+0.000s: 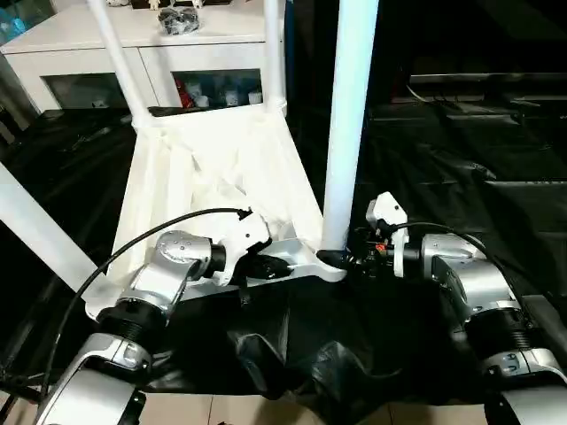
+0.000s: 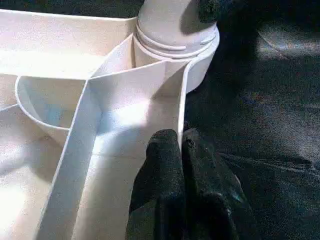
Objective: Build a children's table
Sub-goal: Rotate leg to tighten
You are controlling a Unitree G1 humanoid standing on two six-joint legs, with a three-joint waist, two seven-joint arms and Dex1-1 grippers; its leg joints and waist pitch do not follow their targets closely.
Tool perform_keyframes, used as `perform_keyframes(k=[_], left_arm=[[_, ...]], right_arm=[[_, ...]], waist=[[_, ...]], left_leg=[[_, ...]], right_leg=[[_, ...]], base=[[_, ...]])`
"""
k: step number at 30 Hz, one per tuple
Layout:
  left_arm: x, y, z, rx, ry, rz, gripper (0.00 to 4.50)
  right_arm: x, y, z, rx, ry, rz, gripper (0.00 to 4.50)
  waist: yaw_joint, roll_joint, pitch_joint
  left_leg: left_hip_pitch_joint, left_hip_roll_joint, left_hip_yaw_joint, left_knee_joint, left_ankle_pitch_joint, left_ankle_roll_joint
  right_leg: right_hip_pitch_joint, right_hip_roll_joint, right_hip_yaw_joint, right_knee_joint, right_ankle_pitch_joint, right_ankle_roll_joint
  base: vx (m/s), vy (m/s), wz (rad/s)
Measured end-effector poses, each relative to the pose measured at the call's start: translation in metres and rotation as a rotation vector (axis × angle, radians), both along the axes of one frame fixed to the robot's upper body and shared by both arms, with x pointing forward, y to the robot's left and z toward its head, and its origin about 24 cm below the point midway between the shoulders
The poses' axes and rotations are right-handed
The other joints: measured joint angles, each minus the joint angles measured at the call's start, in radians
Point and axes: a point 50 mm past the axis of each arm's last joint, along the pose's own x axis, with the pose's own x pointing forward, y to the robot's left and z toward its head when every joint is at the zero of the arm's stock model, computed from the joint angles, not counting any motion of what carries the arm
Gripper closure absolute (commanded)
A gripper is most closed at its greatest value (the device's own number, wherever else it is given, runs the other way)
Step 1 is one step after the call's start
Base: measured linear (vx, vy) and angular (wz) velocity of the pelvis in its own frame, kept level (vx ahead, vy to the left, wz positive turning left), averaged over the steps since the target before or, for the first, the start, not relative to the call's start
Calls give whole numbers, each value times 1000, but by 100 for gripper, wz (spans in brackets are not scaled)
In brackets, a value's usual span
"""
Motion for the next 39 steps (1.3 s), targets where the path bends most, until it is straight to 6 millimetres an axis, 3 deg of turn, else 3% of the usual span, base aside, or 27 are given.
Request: perform_keyframes(k=[6,10,17,18,20,26,32,39], left_arm=[[1,5,0,12,1,19,450],[9,8,0,30,-26,181,450],[10,-13,-4,-4,-37,347,450],[10,-15,-4,-7,-38,360,450],[9,-19,-4,-14,-38,381,450],[7,-25,-3,-29,-43,372,450],[4,-21,0,-28,-26,292,450],[-4,-5,-1,-8,13,126,450]], right_arm=[[4,8,-4,9,-27,-32,241],[20,35,-11,26,-64,-259,246],[35,52,-14,14,-79,-518,248],[36,53,-14,5,-87,-536,248],[38,55,-14,9,-92,-564,193],[40,54,-14,20,-80,-572,142],[31,34,-12,5,-133,-364,142],[11,8,-7,-12,-88,-79,142]], waist=[[-10,-3,0],[-44,-6,1],[-68,-5,1],[-68,-6,1],[-68,-5,1],[-59,-5,0],[-50,-4,1],[-19,-4,1]], left_leg=[[2,0,0,0,0,0],[6,-1,-3,0,0,-1],[7,-1,-3,0,0,-1],[7,-1,-3,0,0,-1],[7,-1,-3,0,0,-1],[5,-1,-2,-1,0,-1],[0,-1,-3,-1,-1,-1],[2,0,-1,1,-1,-1]], right_leg=[[0,0,0,1,0,0],[-1,0,-1,1,-1,3],[-1,0,1,-1,0,1],[-1,0,0,-1,1,0],[-1,0,0,-1,3,-2],[-1,0,-1,-1,4,-4],[-4,0,-3,-2,4,-4],[-2,1,-3,0,4,-4]], base=[[0,0,0],[0,0,0],[0,0,0],[0,0,0],[0,0,0],[0,0,0],[0,0,0],[0,0,0]])
